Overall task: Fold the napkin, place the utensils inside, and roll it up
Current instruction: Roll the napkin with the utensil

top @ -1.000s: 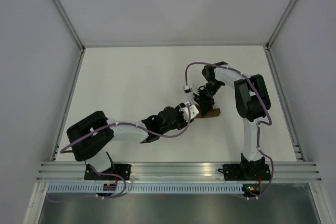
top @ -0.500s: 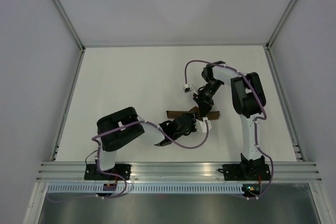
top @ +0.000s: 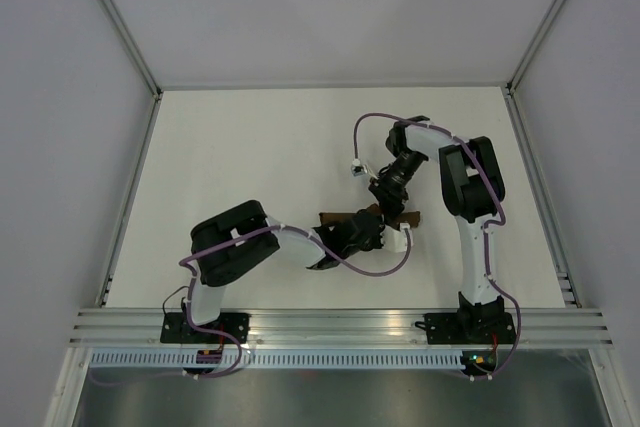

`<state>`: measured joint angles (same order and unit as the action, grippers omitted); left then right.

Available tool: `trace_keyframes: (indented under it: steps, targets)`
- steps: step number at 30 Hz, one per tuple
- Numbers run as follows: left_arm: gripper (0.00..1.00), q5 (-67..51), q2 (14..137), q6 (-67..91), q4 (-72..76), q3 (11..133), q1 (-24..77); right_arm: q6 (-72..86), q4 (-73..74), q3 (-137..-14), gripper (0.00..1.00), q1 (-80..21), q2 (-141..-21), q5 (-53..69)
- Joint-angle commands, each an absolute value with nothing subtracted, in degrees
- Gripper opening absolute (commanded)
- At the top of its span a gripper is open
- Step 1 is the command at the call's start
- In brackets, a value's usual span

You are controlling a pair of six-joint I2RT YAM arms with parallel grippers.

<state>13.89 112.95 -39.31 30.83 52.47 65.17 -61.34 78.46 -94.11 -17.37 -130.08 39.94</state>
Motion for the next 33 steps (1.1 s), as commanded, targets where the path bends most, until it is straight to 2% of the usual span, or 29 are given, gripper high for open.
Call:
trace_keyframes:
  steps: [1, 6, 12, 13, 21, 30, 33]
  targets:
    - [0.29, 2.7, 115.2, -37.8, 17.8, 57.0, 64.7, -63.9, 69.4, -93.0, 0.56, -17.7, -134.6, 34.3]
    - [0.21, -3.7, 115.2, -35.1, 10.5, 59.1, 63.1, -61.5, 67.5, -93.1, 0.68, -16.9, -131.8, 36.3]
    - [0.19, -6.9, 114.2, -33.3, 6.9, 60.6, 62.1, -56.4, 65.4, -94.2, 0.75, -14.6, -127.1, 40.6]
    - [0.19, -7.4, 114.1, -33.0, 6.2, 60.7, 61.8, -56.1, 65.4, -94.8, 0.81, -14.0, -126.5, 41.3]
    - [0.17, -10.9, 114.2, -30.9, 2.8, 62.6, 59.8, -50.7, 64.4, -98.7, 0.83, -7.6, -122.5, 51.1]
    - [0.17, -21.1, 115.7, -26.5, -7.6, 69.4, 54.5, -45.2, 52.4, -89.9, 0.83, 3.6, -110.3, 59.7]
    - [0.19, -28.4, 117.6, -24.7, -13.6, 75.2, 50.8, -44.3, 47.0, -84.3, 0.83, 7.1, -104.1, 60.8]
